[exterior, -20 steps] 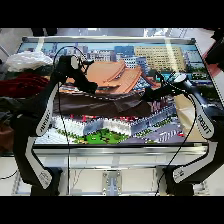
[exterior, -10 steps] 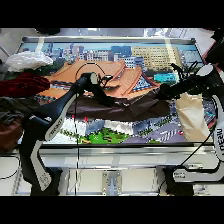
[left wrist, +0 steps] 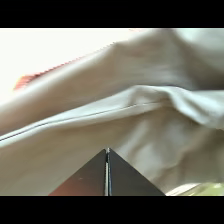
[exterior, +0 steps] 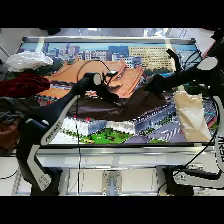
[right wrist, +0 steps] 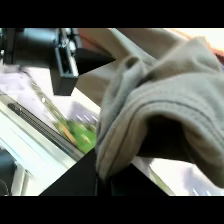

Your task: Fold the shirts.

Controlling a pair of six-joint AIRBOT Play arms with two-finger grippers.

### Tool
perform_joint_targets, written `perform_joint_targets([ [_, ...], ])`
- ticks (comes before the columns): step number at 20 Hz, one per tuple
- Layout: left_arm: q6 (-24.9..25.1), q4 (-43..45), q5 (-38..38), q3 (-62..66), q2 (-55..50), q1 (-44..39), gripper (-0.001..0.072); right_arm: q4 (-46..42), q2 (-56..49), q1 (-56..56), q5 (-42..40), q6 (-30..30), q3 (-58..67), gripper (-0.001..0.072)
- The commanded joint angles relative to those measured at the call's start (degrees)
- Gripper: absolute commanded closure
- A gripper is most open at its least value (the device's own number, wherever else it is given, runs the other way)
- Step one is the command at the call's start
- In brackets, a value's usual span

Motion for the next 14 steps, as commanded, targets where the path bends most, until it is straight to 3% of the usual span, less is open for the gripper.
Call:
perform_joint_targets([
  [1, 0.02, 6.03, -3.32, 0.00, 7.08, 7.21, 0.0693, 1.03, -1.66, 10.29, -11.54, 1.05, 3.89, 0.0695],
  [6, 0.00, 6.64, -6.29, -0.02, 16.70, 20.09, 0.0693, 1.36, -13.64, 27.47, -29.03, 5.88, 11.54, 0.0689],
  [7, 0.02, 6.64, -7.34, -0.02, 17.75, 21.75, 0.0693, 1.44, -16.37, 29.88, -32.04, 6.03, 13.29, 0.0654],
  [8, 0.02, 6.64, -8.55, -0.02, 18.64, 23.34, 0.0692, 1.51, -18.75, 31.69, -34.56, 7.37, 15.26, 0.0408],
  [9, 0.02, 6.64, -9.46, -0.02, 19.19, 24.44, 0.0693, 2.21, -20.68, 32.92, -35.41, 9.42, 17.57, 0.0093],
  [10, 0.02, 6.67, -9.79, -0.02, 19.56, 25.33, 0.0693, 2.56, -21.66, 33.31, -34.71, 9.55, 19.87, 0.0011],
  [12, 0.04, 6.67, -9.75, -0.02, 19.85, 26.60, 0.0693, 0.96, -21.53, 32.46, -32.17, 9.53, 23.41, 0.0011],
  [14, 0.04, 6.67, -9.75, -0.02, 19.85, 27.34, 0.0693, -4.42, -21.40, 29.51, -24.37, 9.62, 28.26, 0.0012],
])
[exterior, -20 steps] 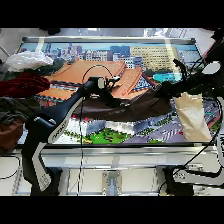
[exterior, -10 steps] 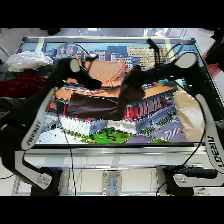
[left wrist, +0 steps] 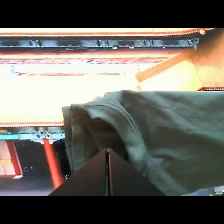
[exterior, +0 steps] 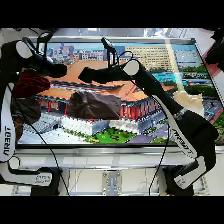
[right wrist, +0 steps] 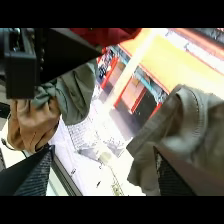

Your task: Fold the shirts.

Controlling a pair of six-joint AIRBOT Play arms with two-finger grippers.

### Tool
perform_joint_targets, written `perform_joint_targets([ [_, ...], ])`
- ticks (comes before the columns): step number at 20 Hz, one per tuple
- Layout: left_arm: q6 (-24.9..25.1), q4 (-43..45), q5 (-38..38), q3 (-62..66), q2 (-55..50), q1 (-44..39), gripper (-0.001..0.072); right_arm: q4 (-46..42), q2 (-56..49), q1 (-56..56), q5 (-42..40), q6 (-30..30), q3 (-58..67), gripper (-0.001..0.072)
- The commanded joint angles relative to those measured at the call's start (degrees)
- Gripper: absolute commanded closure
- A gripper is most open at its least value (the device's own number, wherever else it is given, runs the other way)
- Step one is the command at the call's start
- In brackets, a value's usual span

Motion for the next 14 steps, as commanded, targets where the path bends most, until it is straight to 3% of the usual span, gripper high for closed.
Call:
perform_joint_targets([
  [1, 0.04, 0.22, -0.72, -0.02, 0.79, 2.12, 0.0693, -8.39, -1.22, -2.95, 10.84, 1.49, 8.02, 0.0012],
  [4, 0.04, 0.22, -0.72, -0.02, 0.79, 2.21, 0.0692, -23.78, -0.76, -10.36, 30.27, 4.00, 10.62, 0.0012],
  [6, 0.04, 0.20, -0.72, -0.02, 0.79, 2.21, 0.0693, -29.31, -0.74, -15.23, 35.60, 4.85, 7.43, 0.0012],
  [9, 0.02, 0.20, -0.72, -0.02, 0.79, 2.21, 0.0693, -27.26, -0.92, -20.70, 30.75, 4.87, -2.14, 0.0012],
  [12, 0.02, 0.20, -0.68, -0.02, 0.76, 2.21, 0.0693, -15.47, -0.94, -23.65, 22.77, 3.30, -15.45, 0.0012],
  [14, 0.02, 0.20, -0.68, -0.02, 0.76, 2.21, 0.0693, -6.27, -0.98, -23.93, 17.14, -1.73, -23.47, 0.0012],
])
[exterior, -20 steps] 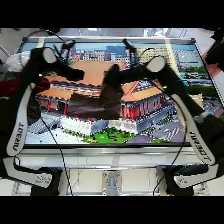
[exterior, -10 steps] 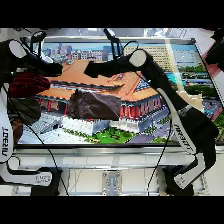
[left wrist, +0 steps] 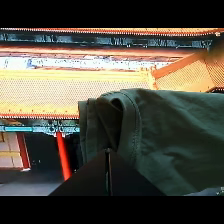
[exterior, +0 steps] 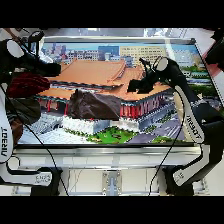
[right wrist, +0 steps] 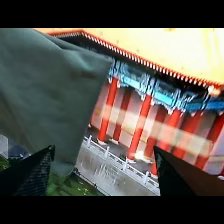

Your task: Fold the shirts.

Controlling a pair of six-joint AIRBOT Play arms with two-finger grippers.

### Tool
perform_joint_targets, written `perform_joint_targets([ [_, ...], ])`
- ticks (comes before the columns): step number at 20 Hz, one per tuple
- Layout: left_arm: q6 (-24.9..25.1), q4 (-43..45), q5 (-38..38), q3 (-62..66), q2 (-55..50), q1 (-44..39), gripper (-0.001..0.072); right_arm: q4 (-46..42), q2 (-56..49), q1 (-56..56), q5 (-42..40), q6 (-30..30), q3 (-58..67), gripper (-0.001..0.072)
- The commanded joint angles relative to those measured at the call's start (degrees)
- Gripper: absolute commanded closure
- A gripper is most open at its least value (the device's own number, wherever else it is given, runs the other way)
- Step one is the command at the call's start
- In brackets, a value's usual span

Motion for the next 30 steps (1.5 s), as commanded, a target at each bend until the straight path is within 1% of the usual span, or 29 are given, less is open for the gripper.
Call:
perform_joint_targets([
  [1, 0.00, 0.02, 0.00, -0.02, 0.00, 0.07, 0.0693, 15.89, -0.13, -1.81, -8.70, -7.50, -13.11, 0.0012],
  [3, 0.00, 0.02, 0.00, -0.02, 0.00, 0.07, 0.0693, 24.33, -0.94, -1.77, -11.23, -11.65, -16.37, 0.0012],
  [5, 0.00, -0.02, 0.00, -0.02, 0.00, 0.04, 0.0692, 30.36, -3.26, -1.77, -11.17, -13.62, -16.65, 0.0012],
  [6, 0.00, 0.00, -0.02, -0.02, 0.00, 0.04, 0.0693, 31.98, -4.48, -1.55, -11.56, -13.92, -16.65, 0.0012],
  [11, 0.00, 0.00, -0.22, -0.02, 0.00, 0.04, 0.0692, 32.41, -7.52, 2.45, -14.51, -13.53, -16.65, 0.0012],
  [13, -0.02, -0.02, -0.22, -0.02, 0.00, 0.04, 0.0692, 32.70, -7.56, 5.07, -17.53, -13.44, -16.65, 0.0014],
  [15, -0.02, -0.07, -0.24, -0.02, 0.00, 0.04, 0.0692, 35.12, -8.28, 7.58, -20.50, -13.42, -16.65, 0.0096],
  [16, -0.02, -0.17, -0.26, -0.02, 0.00, 0.04, 0.0693, 37.13, -8.96, 8.57, -21.07, -13.49, -16.63, 0.0121],
  [17, 0.00, -0.44, -0.46, -0.02, 0.00, 0.04, 0.0692, 38.80, -9.64, 9.29, -21.29, -13.60, -16.65, 0.0163],
  [18, 0.00, -0.50, -0.83, -0.02, 0.00, 0.04, 0.0693, 39.80, -10.01, 9.90, -21.70, -13.60, -16.65, 0.0286],
  [19, 0.00, -0.48, -1.20, -0.02, 0.00, 0.04, 0.0692, 40.54, -9.99, 10.23, -22.10, -13.64, -16.63, 0.0569],
  [20, 0.00, -0.44, -1.33, -0.02, 0.00, 0.04, 0.0692, 41.27, -9.68, 10.16, -21.79, -14.29, -16.11, 0.0693],
  [21, 0.02, -0.44, -1.33, -0.02, 0.00, 0.04, 0.0693, 41.57, -9.05, 9.81, -20.79, -16.61, -14.95, 0.0689],
  [22, 0.02, -0.44, -1.31, -0.02, 0.00, 0.04, 0.0693, 41.55, -7.96, 9.27, -19.39, -17.66, -13.05, 0.0690],
  [25, 0.02, -0.42, -1.29, -0.02, 0.00, 0.07, 0.0692, 39.93, -2.97, 6.01, -16.24, -16.92, -5.38, 0.0690],
  [27, 0.02, -0.42, -1.27, -0.02, 0.00, 0.04, 0.0693, 35.85, 1.20, 2.12, -15.56, -13.25, 1.64, 0.0690],
  [30, 0.04, -0.44, -0.96, -0.02, 0.00, 0.04, 0.0693, 22.47, 4.68, -4.39, -15.21, -2.08, 12.46, 0.0690],
])
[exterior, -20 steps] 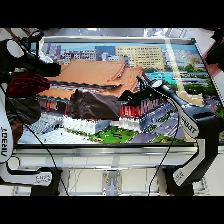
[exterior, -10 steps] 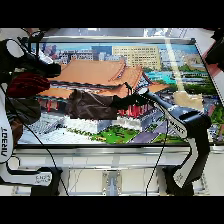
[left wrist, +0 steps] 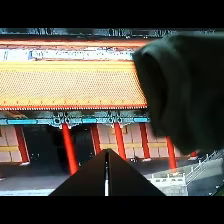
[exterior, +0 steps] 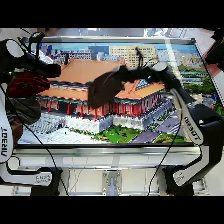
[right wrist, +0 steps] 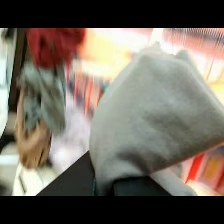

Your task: Fold the shirts.

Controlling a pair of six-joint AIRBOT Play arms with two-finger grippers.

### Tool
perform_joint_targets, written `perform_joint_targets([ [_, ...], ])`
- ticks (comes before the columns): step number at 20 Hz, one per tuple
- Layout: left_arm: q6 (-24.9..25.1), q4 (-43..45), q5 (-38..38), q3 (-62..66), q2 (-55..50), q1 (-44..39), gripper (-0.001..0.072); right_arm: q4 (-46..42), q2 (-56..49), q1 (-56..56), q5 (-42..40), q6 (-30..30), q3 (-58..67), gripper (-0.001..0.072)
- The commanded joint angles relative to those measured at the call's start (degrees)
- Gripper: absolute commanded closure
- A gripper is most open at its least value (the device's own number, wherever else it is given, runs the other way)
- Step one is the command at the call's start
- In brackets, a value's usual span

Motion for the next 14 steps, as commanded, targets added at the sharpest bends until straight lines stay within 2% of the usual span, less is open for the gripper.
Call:
perform_joint_targets([
  [1, 0.02, 0.00, 0.46, -0.02, -0.02, 0.04, 0.0693, -12.44, 3.50, -7.26, 0.96, 10.88, 11.37, 0.0690],
  [3, 0.02, -0.02, 0.50, -0.02, -0.02, 0.04, 0.0693, -13.25, 3.23, -12.28, -0.04, 13.46, 13.92, 0.0690],
  [6, 0.00, -0.02, 0.44, -0.02, -0.02, 0.04, 0.0692, -13.57, 3.17, -20.72, -2.23, 14.16, 14.03, 0.0691],
  [10, 0.00, -0.04, 0.44, -0.02, -0.02, 0.04, 0.0692, -15.65, 3.39, -30.69, 0.70, 14.71, 14.01, 0.0691],
  [14, -0.02, -1.75, 0.37, -0.02, 0.00, 0.00, 0.0692, -36.09, 5.73, -37.44, 10.12, 22.88, 14.01, 0.0691],
])
